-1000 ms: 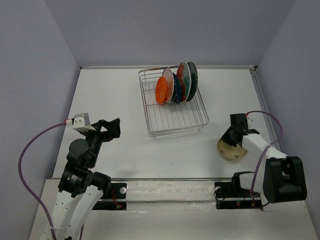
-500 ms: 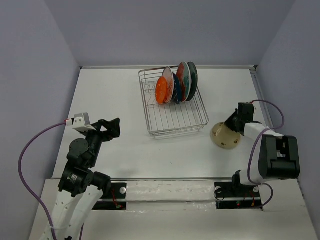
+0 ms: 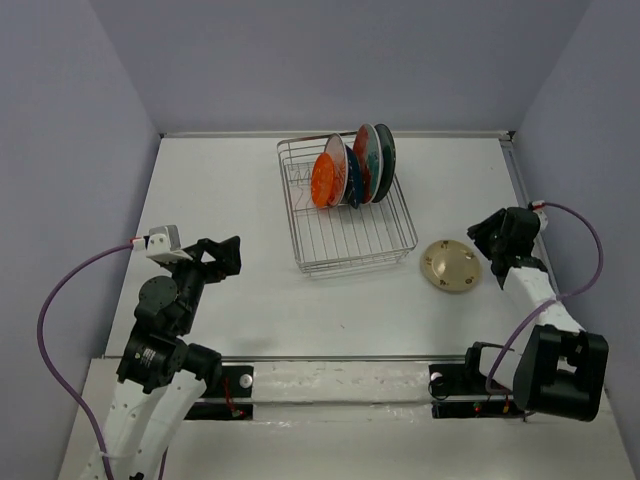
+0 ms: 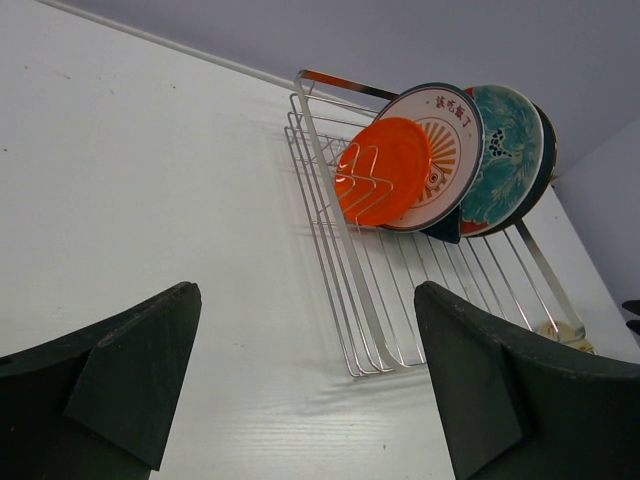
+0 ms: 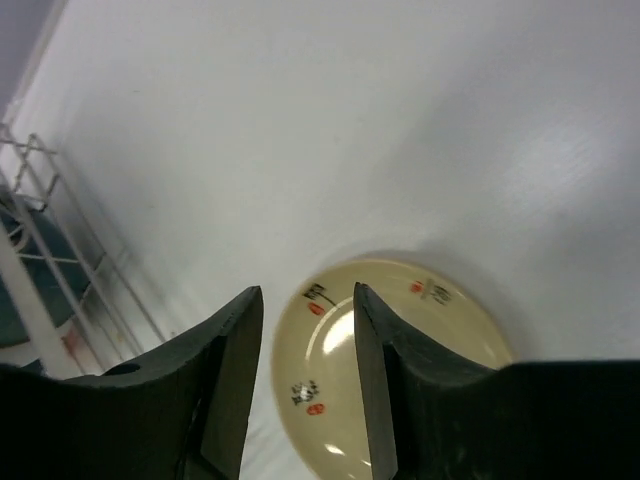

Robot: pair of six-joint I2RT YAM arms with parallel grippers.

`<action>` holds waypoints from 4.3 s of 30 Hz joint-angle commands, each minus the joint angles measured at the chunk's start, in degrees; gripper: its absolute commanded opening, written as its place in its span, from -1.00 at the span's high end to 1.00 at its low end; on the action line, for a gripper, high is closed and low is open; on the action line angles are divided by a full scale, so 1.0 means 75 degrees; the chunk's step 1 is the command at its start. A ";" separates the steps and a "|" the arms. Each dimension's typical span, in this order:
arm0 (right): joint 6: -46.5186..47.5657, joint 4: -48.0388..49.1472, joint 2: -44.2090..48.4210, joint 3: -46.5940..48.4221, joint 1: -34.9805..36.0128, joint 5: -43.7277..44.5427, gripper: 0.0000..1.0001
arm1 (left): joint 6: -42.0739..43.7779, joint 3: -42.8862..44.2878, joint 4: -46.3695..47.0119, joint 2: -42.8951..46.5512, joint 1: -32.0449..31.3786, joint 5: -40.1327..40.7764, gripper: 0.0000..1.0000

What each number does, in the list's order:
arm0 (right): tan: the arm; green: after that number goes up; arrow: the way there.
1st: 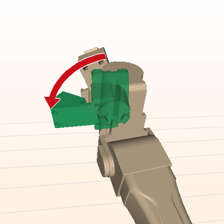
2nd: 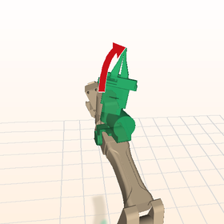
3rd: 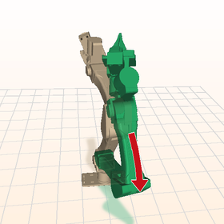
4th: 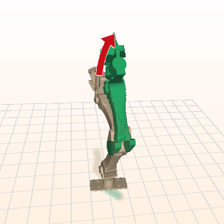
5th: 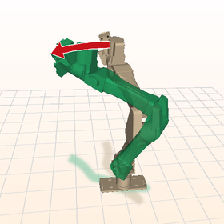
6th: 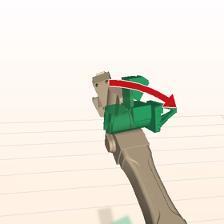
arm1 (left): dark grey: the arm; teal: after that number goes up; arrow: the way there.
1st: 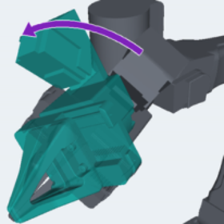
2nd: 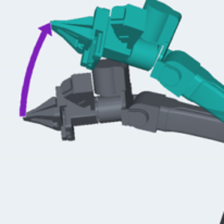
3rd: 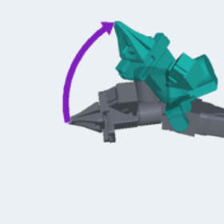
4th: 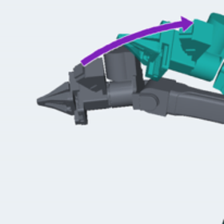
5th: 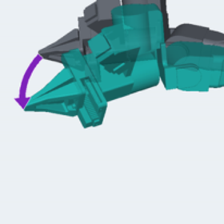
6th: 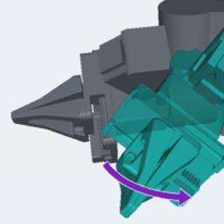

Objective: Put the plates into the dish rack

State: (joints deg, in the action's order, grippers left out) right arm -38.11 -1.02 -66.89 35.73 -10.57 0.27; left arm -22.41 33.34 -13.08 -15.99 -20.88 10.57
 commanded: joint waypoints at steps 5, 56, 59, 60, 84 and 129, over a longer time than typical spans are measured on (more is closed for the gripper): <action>-0.0779 -0.1422 0.1404 -0.1622 -0.0853 0.1136 -0.04 | 0.0047 0.0101 0.0397 0.0139 0.0007 -0.0050 -0.98; 0.1411 -0.2501 0.0883 0.4562 0.5073 0.3475 0.86 | 0.0035 0.0078 0.0432 -0.0118 -0.0040 -0.0167 -0.98; 0.2103 -0.2827 -0.0581 0.5944 0.6070 0.5023 0.86 | 0.0035 0.0078 0.0420 -0.0177 -0.0040 -0.0190 -0.98; 0.2336 -0.2969 -0.0991 0.6330 0.6421 0.5374 0.86 | 0.0035 0.0078 0.0432 -0.0188 -0.0040 -0.0202 -0.98; 0.3276 -0.5677 -0.8025 1.3564 0.7490 0.7311 0.86 | 0.0071 0.0054 0.0479 0.0069 -0.0332 -0.0343 -0.98; 0.6886 -0.3368 -0.9866 1.4281 0.8604 0.8858 0.86 | 0.0047 0.0066 0.0455 0.0011 -0.0356 -0.0261 -0.98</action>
State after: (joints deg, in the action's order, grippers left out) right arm 15.66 -28.77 -141.88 142.89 54.39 68.69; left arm -22.41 33.34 -12.45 -15.94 -23.22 8.03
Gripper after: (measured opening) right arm 0.084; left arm 0.990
